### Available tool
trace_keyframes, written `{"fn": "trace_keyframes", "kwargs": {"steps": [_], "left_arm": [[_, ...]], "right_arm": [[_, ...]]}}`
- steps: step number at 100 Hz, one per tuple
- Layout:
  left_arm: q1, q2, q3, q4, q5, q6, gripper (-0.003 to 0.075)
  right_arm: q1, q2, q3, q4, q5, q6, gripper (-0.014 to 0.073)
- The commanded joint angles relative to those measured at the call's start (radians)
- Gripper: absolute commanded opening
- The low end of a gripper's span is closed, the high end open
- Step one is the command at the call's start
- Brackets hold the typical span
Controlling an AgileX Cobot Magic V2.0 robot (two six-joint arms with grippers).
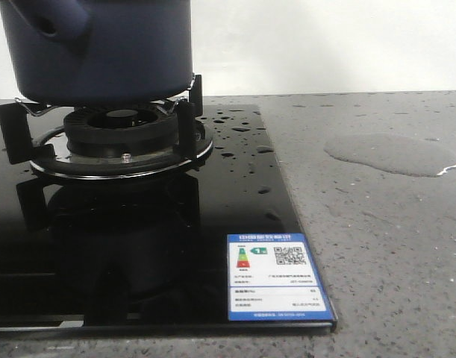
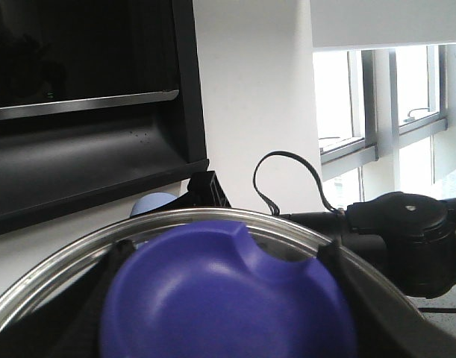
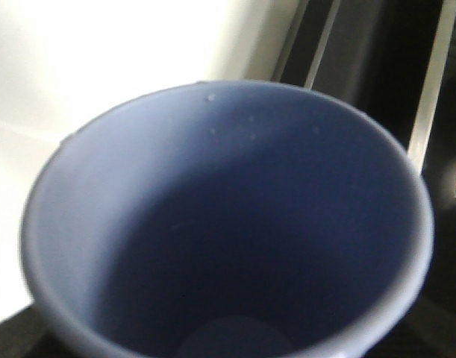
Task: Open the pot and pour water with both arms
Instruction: 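Tilt the cup with the right gripper to pour water into the pot, then lower the cup back onto the counter and open the right gripper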
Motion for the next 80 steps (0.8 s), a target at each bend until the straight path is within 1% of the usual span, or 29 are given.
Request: {"fn": "trace_keyframes", "kwargs": {"steps": [1,2,3,8,13,17,21,36,41,47,52,60,67,74,80], "left_arm": [[-0.005,-0.004,-0.033,-0.072,-0.032,-0.01,0.0263],[-0.005,-0.004,-0.033,-0.072,-0.032,-0.01,0.0263],[-0.005,-0.004,-0.033,-0.072,-0.032,-0.01,0.0263],[-0.005,-0.004,-0.033,-0.072,-0.032,-0.01,0.0263],[-0.005,-0.004,-0.033,-0.072,-0.031,-0.01,0.0263],[-0.005,-0.004,-0.033,-0.072,-0.031,-0.01,0.0263],[-0.005,-0.004,-0.033,-0.072,-0.028,-0.01,0.0263],[-0.005,-0.004,-0.033,-0.072,-0.02,-0.01,0.0262],[-0.005,-0.004,-0.033,-0.072,-0.02,-0.01,0.0262],[-0.005,-0.004,-0.033,-0.072,-0.02,-0.01,0.0262],[-0.005,-0.004,-0.033,-0.072,-0.02,-0.01,0.0262],[-0.005,-0.004,-0.033,-0.067,-0.02,-0.01,0.0263],[-0.005,-0.004,-0.033,-0.056,-0.02,-0.01,0.0262],[-0.005,-0.004,-0.033,-0.056,-0.02,-0.01,0.0262],[-0.005,-0.004,-0.033,-0.056,-0.02,-0.01,0.0262]], "right_arm": [[0.001,-0.055,-0.041,0.012,-0.004,0.035,0.0234],[0.001,-0.055,-0.041,0.049,-0.006,0.053,0.0234],[0.001,-0.055,-0.041,0.049,-0.009,0.063,0.0234],[0.001,-0.053,-0.039,0.159,-0.014,0.152,0.0234],[0.001,-0.053,-0.034,0.293,-0.009,0.254,0.0234],[0.004,-0.055,-0.03,0.363,0.013,0.33,0.0234],[0.009,-0.055,-0.028,0.428,0.061,0.376,0.0234],[0.038,-0.078,-0.028,0.591,0.294,0.451,0.0234],[0.038,-0.095,-0.028,0.677,0.356,0.471,0.0234],[0.02,-0.123,-0.028,0.769,0.427,0.487,0.0234],[-0.008,-0.151,-0.022,0.852,0.455,0.487,0.0234],[-0.079,-0.218,0.034,0.979,0.427,0.487,0.0233],[-0.154,-0.297,0.131,1.067,0.338,0.494,0.0233],[-0.235,-0.386,0.268,1.115,0.206,0.516,0.0233],[-0.303,-0.466,0.396,1.124,0.065,0.559,0.0233]]}}
